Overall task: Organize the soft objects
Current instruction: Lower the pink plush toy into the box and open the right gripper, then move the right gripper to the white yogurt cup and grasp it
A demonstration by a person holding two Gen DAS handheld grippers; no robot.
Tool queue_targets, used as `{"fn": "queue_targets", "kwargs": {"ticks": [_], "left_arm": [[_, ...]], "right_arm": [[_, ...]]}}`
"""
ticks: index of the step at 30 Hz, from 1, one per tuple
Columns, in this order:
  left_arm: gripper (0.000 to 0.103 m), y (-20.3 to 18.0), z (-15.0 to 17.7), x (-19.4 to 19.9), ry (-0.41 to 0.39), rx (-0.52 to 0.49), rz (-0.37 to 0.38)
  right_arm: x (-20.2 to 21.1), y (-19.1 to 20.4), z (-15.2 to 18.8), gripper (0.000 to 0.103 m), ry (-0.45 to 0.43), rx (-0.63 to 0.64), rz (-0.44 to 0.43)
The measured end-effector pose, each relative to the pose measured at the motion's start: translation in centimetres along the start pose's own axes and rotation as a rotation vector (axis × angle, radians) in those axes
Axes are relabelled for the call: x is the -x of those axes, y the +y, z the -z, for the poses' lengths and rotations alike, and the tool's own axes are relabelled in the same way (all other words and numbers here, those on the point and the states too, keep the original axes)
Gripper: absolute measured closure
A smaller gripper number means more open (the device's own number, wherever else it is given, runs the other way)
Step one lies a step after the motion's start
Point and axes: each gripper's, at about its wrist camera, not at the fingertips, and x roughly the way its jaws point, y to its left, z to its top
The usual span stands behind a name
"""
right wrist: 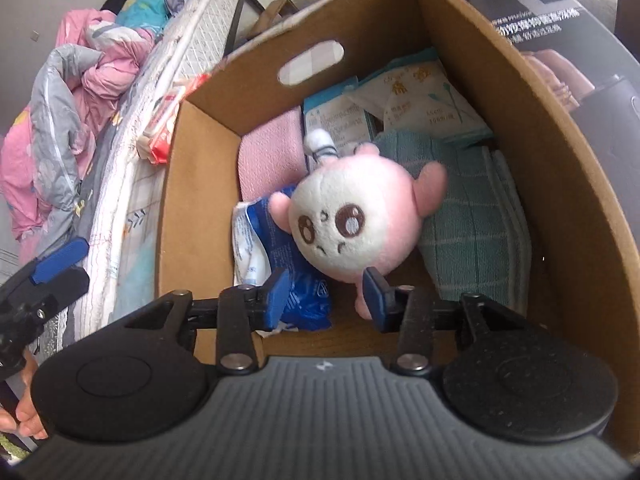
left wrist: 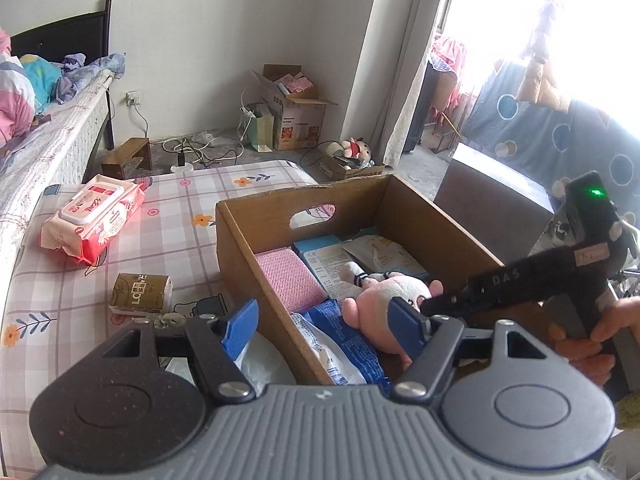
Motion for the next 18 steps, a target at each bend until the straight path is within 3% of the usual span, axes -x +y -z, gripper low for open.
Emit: {"fn": "queue_targets", "kwargs": {"ticks": [4, 8, 13, 18], "left_arm": [[0.030, 0.8, 0.8, 1.2, -0.002, 0.020, -0.016], [0.028, 2.2, 1.9, 3.0, -0.008, 0.050, -0.057], [0.027, 4.5, 4.3, 5.4, 0.004, 0.076, -0.128], [0.027, 7.2, 6.9, 7.2, 0.036, 0.134, -0.187]], "right_arm": [[0.2, 1.1, -2.4, 0.059, -0.101, 0.030, 0.032], [-2.3, 2.8, -4.8, 0.059, -0.147, 0.147, 0.146], [-6.1, 4.1, -5.3, 0.060, -0.090, 0.269, 0.207], [-6.4, 5.0, -4.0, 0.065, -0.065, 0.361, 0.262]]}}
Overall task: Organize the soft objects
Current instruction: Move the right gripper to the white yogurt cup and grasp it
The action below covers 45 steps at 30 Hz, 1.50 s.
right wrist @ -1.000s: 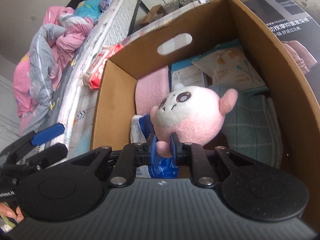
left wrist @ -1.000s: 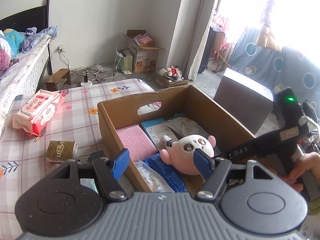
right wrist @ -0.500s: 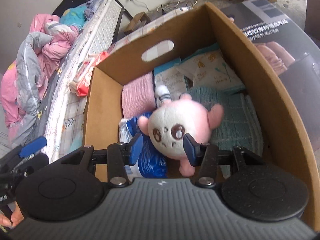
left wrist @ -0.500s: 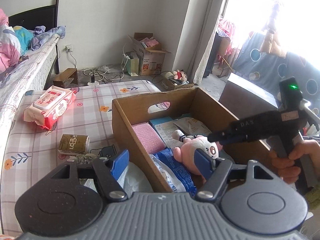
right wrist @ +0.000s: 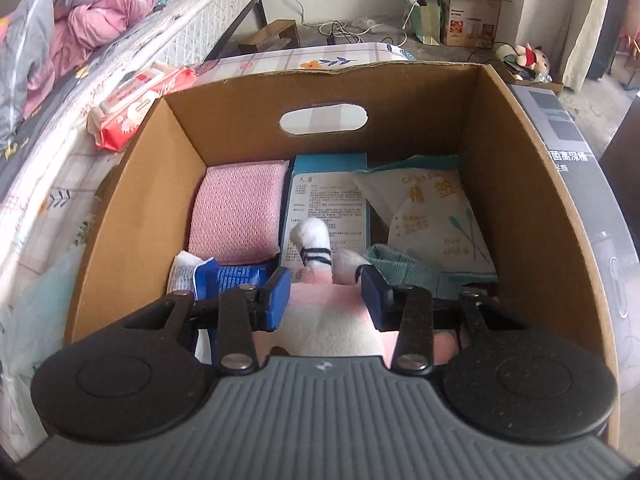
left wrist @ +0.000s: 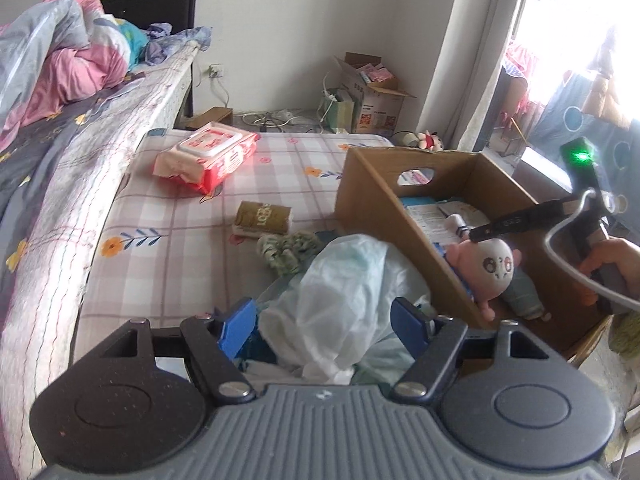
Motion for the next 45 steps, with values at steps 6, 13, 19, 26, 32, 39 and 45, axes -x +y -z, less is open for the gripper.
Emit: {"fn": "queue_targets", "kwargs": {"ticks": [6, 13, 19, 26, 32, 39, 45], "left_arm": [[0.027, 3.0, 2.0, 1.0, 0.004, 0.086, -0.028], [0.026, 5.3, 4.1, 3.1, -0.004, 0.075, -0.098], [0.026, 6.8, 5.5, 3.7, 0.005, 0.078, -0.151], [0.026, 7.7, 6.8, 3.8, 0.014, 0.056, -0.186], [0.026, 7.8, 7.0, 2.9, -0.017, 0.036, -0.147], [0.026, 7.5, 7.5, -0.8, 0.041, -0.037, -0.148], [0.026, 7.9, 8.0, -3.1, 0.066, -0.039, -0.158]], "right_arm": [[0.4, 0.1, 0.6, 0.065, -0.004, 0.000, 0.009], [3.8, -0.6, 1.4, 0.057, -0.081, -0.127, -0.033], [9.4, 2.1, 2.1, 0.054, -0.186, -0.113, -0.122], [11.9, 11.0, 1.5, 0.051, -0.166, 0.032, -0.358], [9.1, 20.4, 0.9, 0.050, -0.011, 0.110, -0.589], [2.8, 29.3, 0.9, 0.051, 0.191, 0.164, -0.653], [-2.0, 32.9, 1.0, 0.051, 0.299, 0.207, -0.597]]}}
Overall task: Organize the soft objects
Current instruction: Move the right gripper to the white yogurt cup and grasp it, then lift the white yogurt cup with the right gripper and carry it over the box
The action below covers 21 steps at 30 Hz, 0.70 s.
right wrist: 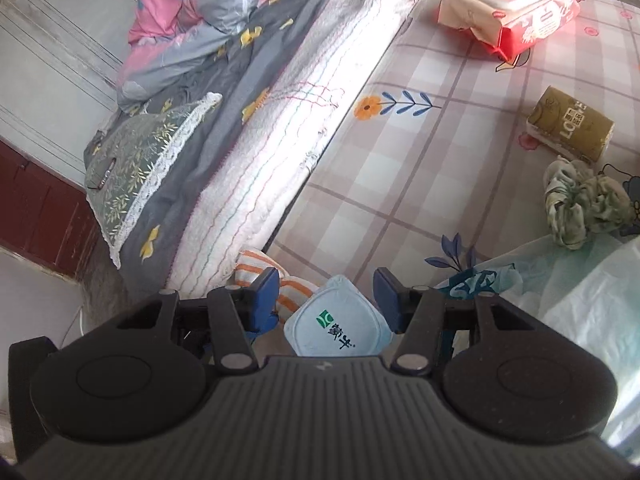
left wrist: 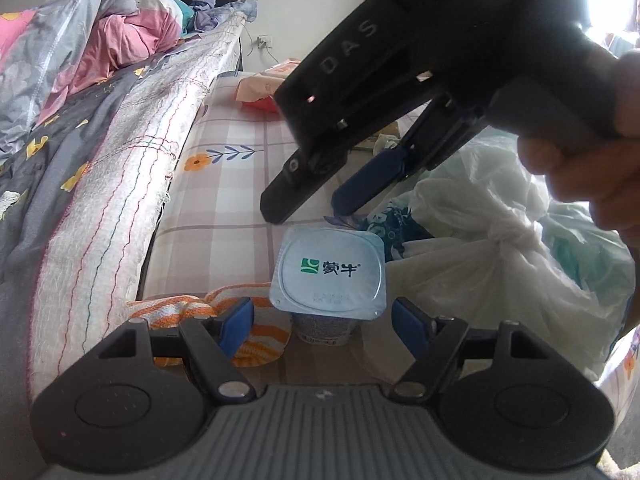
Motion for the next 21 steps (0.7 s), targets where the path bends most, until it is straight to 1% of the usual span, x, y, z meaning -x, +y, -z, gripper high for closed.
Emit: {"fn": "queue_targets", "kwargs": {"ticks": [5, 8, 9, 11, 12, 14, 17, 21], "left_arm": [[0.027, -0.4, 0.3, -0.6, -0.032, -0.037, -0.021], [0.028, -0.6, 0.4, -0.7, -0.047, -0.057, -0.035], [0.029, -0.6, 0.4, -0.7, -0.050, -0.057, -0.035], [0.033, -0.6, 0.4, -0.6, -0.058, -0.055, -0.032], [0.037, -0.7, 0.3, -0.5, -0.063, -0.053, -0.030], [0.037, -0.7, 0.3, -0.4, -0.064, -0.045, -0.029], [0.038, -0.6, 0.3, -0.2, -0.058, -0.028, -0.024], [0.038, -0.8, 0.2, 0.8, -0.071, -0.017, -0.033]], "right_arm": [[-2.9, -1.3, -0.1, 0.051, 0.077, -0.026, 0.010], [-3.7, -1.8, 0.0, 0.053, 0.114, -0.045, -0.032], [-3.7, -1.7, 0.1, 0.053, 0.116, -0.041, -0.037], [-3.6, -1.7, 0.1, 0.054, 0.118, -0.031, -0.044], [-3.6, -1.7, 0.2, 0.055, 0.119, -0.034, -0.051], [-3.5, -1.7, 0.2, 0.060, 0.121, -0.038, -0.061], [-3.1, -1.6, 0.5, 0.063, 0.105, -0.029, -0.053], [-2.2, -1.4, 0.7, 0.066, 0.081, -0.039, -0.070]]}}
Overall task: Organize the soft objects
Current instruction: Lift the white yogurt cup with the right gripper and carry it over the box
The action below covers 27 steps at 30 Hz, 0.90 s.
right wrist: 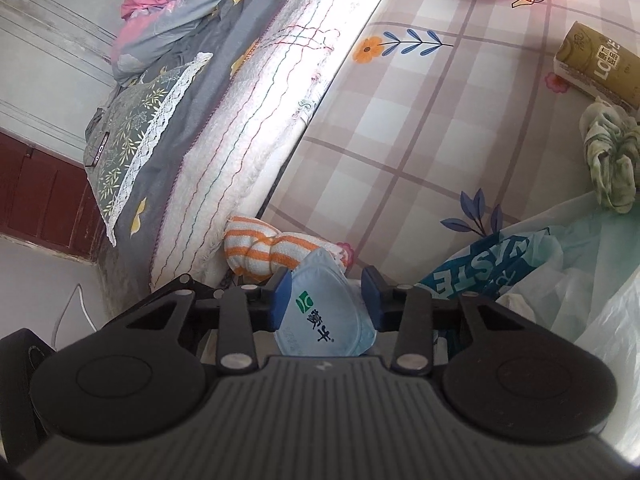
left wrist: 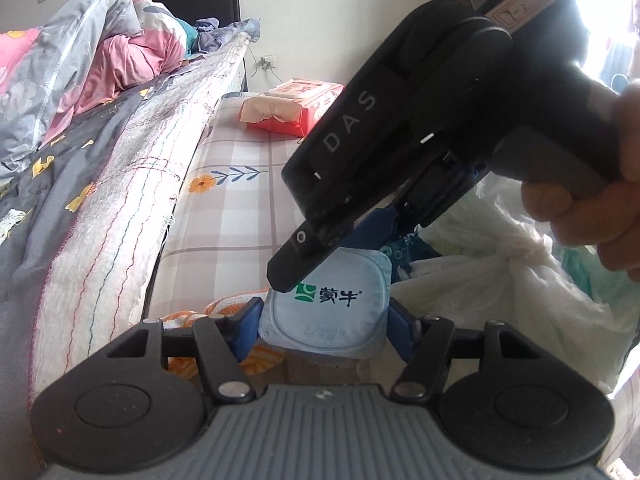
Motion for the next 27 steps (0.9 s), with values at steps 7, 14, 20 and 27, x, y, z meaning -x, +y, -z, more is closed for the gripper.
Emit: {"fn": "queue_targets", "kwargs": {"ticks": [7, 14, 20, 27], "left_arm": [[0.038, -1.4, -1.4, 3.9, -0.070, -0.034, -0.028], [0.038, -5.8, -5.4, 7.9, -0.181, -0.124, 0.006], [0.038, -12.0, -9.6, 8.6, -0.259, -0.226, 0.122], [0.038, -21.3, -11.7, 7.2, -0.251, -0.337, 0.326]], "right_arm": [[3.7, 1.5, 1.0, 0.066, -0.076, 0.019, -0.046], [11.1, 1.1, 3.1, 0.065, -0.215, -0.010, -0.095], [20.2, -1.7, 6.4, 0.064, -0.385, -0.071, -0.054], [29.8, -8.0, 13.7, 0.063, -0.560, -0.220, 0.083]]}}
